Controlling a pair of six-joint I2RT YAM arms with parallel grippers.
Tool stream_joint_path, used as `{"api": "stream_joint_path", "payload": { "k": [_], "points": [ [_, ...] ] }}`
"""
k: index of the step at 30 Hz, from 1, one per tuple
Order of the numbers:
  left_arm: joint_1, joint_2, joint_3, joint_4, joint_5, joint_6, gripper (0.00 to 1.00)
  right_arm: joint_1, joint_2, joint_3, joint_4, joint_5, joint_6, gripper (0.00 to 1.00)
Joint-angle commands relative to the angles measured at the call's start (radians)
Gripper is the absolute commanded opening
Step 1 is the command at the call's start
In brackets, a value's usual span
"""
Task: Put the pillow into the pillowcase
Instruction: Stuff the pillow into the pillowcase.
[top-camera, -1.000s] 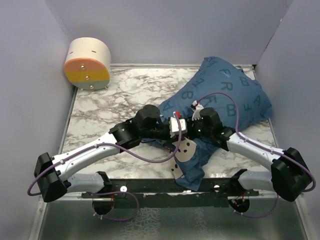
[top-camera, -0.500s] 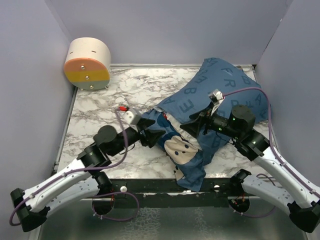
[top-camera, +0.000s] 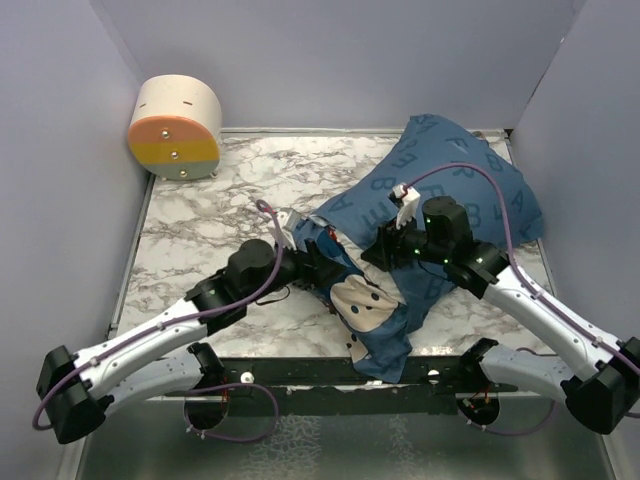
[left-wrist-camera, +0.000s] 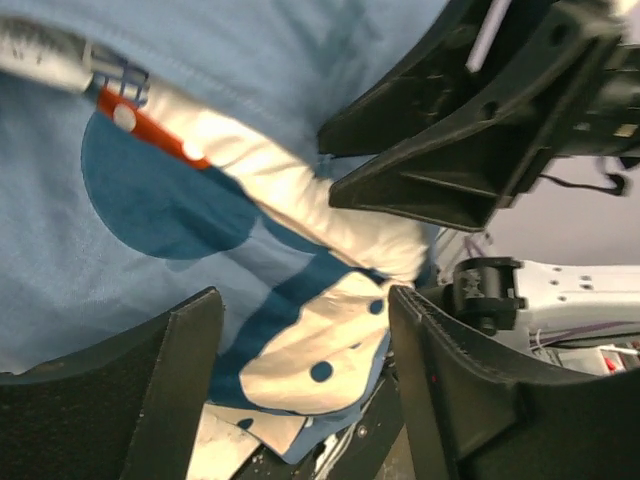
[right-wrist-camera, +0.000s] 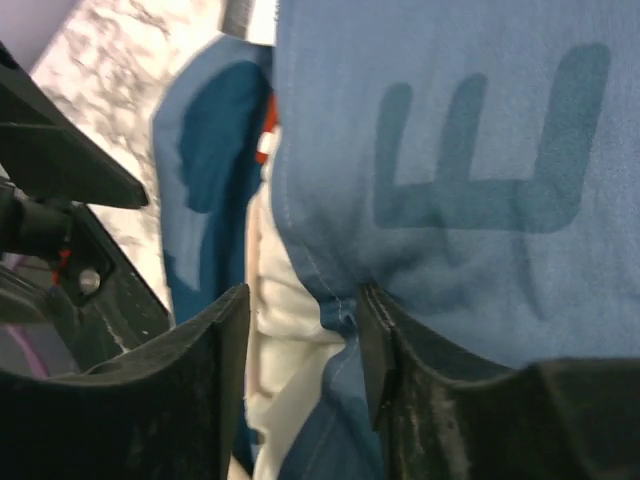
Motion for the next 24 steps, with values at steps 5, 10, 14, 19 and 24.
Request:
{"api": "stream_joint_path", "payload": {
  "k": [5, 10, 14, 19, 24],
  "points": [
    [0.051, 0.3, 0.053, 0.061, -0.031, -0.119, 0.73, -0.005, 0.158, -0.054, -0.048, 0.215, 0.058, 0.29],
    [0.119, 0.455, 0.06, 0.15, 0.028, -0.109, 0.51, -0.005, 0.275, -0.122, 0.032, 0.236, 0.076, 0.16],
    [0.141, 0.438, 0.129, 0.107, 0.132, -0.078, 0.0, -0.005, 0.358, -0.137, 0.059, 0.212, 0.1, 0.11],
    [0.142, 0.237, 0.222, 0.028, 0.24, -0.042, 0.0, -0.005, 0.457, -0.168, 0.143, 0.162, 0.12, 0.11],
    [0.161, 0.178, 0.419, 0.018, 0.297, -0.026, 0.0, -0.005, 0.541, -0.183, 0.197, 0.11, 0.128, 0.1]
  ]
}}
